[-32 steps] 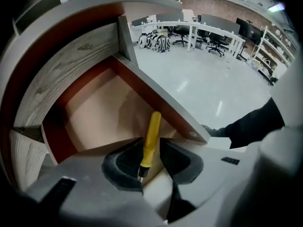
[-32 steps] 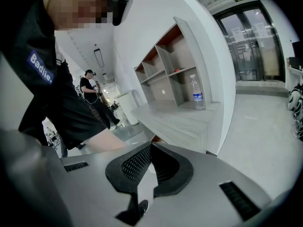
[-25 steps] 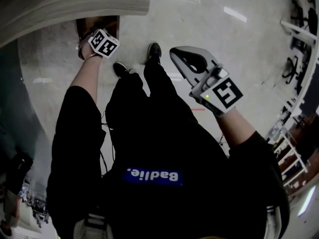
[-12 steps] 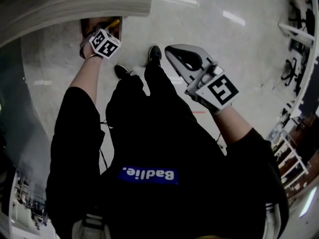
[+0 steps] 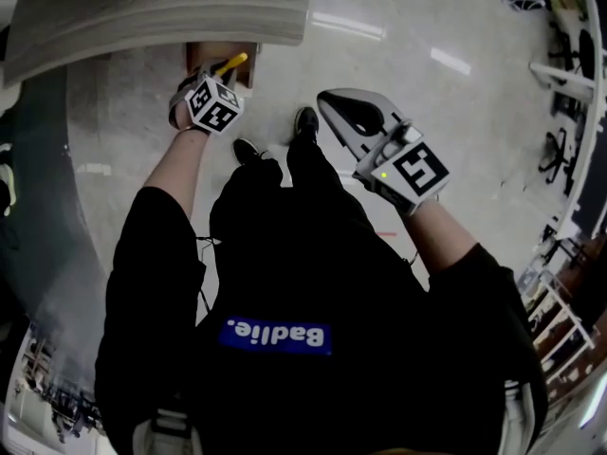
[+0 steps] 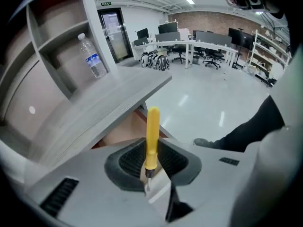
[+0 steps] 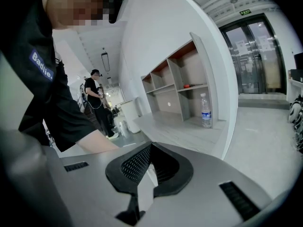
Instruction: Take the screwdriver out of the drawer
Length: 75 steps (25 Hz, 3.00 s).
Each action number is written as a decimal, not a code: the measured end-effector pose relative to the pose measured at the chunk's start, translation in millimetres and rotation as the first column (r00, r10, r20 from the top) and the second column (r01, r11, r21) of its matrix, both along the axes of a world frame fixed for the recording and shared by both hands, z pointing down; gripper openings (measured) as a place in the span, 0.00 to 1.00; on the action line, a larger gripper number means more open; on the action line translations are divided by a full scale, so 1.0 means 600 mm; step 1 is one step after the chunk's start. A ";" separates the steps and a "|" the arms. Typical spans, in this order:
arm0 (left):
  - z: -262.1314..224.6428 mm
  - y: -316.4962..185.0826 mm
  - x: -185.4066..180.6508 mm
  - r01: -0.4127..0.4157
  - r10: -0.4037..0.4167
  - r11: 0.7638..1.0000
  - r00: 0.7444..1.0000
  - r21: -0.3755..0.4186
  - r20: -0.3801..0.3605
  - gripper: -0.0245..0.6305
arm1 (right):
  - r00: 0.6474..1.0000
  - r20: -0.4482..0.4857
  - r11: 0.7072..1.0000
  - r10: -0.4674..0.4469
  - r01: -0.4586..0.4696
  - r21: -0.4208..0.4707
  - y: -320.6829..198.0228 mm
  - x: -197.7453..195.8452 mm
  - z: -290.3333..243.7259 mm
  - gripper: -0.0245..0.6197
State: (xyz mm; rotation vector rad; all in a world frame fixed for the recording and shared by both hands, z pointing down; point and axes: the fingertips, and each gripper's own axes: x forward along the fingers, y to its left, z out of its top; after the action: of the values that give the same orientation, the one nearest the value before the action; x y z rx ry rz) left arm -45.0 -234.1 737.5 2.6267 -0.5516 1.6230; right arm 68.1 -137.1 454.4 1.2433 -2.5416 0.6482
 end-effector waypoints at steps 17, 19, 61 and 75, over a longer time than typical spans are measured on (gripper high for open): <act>-0.282 0.072 0.015 0.047 -0.037 0.998 0.960 0.029 -0.279 0.15 | 1.000 0.006 0.992 0.007 -0.008 0.126 0.006 -0.021 -0.108 0.09; -0.311 0.082 0.020 0.054 -0.043 0.998 0.950 0.028 -0.309 0.15 | 1.000 -0.002 0.991 -0.001 0.001 0.135 0.010 -0.021 -0.115 0.09; -0.607 0.182 -0.042 0.359 -0.285 0.933 0.701 -0.022 -0.654 0.15 | 0.982 -0.022 0.964 -0.186 0.187 0.191 0.044 -0.110 -0.151 0.09; -0.612 0.198 -0.039 0.357 -0.275 0.934 0.703 -0.009 -0.656 0.15 | 0.985 -0.023 0.965 -0.173 0.174 0.195 0.055 -0.102 -0.158 0.09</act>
State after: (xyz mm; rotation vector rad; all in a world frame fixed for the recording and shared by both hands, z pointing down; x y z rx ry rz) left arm -68.5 -115.2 370.0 2.7157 -0.9900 0.5209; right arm 6.9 -103.8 359.5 1.0584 -2.7236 0.3624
